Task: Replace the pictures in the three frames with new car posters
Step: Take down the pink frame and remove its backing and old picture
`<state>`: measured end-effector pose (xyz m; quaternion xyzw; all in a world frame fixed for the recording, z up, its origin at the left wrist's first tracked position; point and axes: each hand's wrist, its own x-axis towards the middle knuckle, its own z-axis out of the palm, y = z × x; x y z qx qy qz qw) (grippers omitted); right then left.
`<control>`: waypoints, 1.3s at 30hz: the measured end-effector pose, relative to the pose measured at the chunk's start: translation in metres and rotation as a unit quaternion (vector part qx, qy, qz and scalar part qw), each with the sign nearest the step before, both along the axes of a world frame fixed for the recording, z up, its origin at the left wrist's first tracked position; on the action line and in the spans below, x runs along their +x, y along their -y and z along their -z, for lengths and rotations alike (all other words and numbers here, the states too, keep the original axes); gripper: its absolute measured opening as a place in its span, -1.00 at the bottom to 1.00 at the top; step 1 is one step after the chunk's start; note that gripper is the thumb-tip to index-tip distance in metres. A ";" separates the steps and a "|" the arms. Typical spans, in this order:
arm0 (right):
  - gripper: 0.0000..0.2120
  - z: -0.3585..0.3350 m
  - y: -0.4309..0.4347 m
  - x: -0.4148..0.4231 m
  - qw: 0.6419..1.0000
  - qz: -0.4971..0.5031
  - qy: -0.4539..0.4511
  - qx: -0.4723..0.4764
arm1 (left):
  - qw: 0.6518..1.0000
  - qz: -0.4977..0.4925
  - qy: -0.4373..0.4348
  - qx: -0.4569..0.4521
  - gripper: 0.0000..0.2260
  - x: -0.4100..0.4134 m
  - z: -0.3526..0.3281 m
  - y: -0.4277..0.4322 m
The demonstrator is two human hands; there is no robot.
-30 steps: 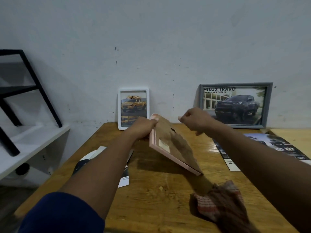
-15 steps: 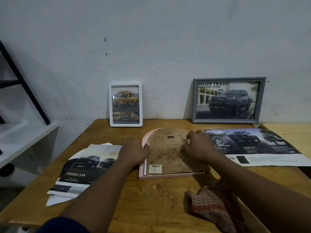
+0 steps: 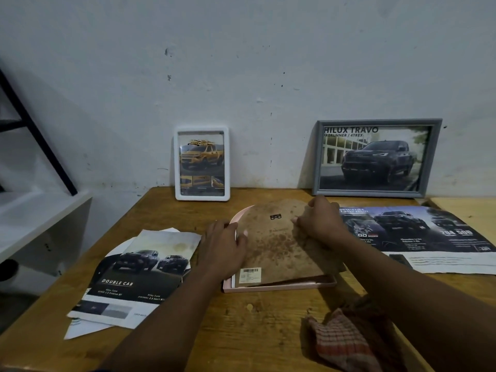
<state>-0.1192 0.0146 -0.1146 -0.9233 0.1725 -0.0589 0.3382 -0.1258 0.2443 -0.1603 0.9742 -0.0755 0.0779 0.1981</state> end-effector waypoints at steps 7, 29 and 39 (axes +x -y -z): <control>-0.63 -0.010 0.013 -0.002 0.989 0.016 0.062 0.135 | 0.999 0.004 0.009 0.054 -0.51 0.003 0.004 -0.002; -0.93 -0.001 0.017 0.003 0.980 0.026 0.150 0.129 | 0.998 0.004 0.038 0.049 -0.50 0.001 0.000 -0.002; -0.90 -0.035 0.097 -0.012 0.971 0.048 0.171 0.163 | 0.987 -0.005 0.029 0.160 -0.43 0.006 -0.009 -0.001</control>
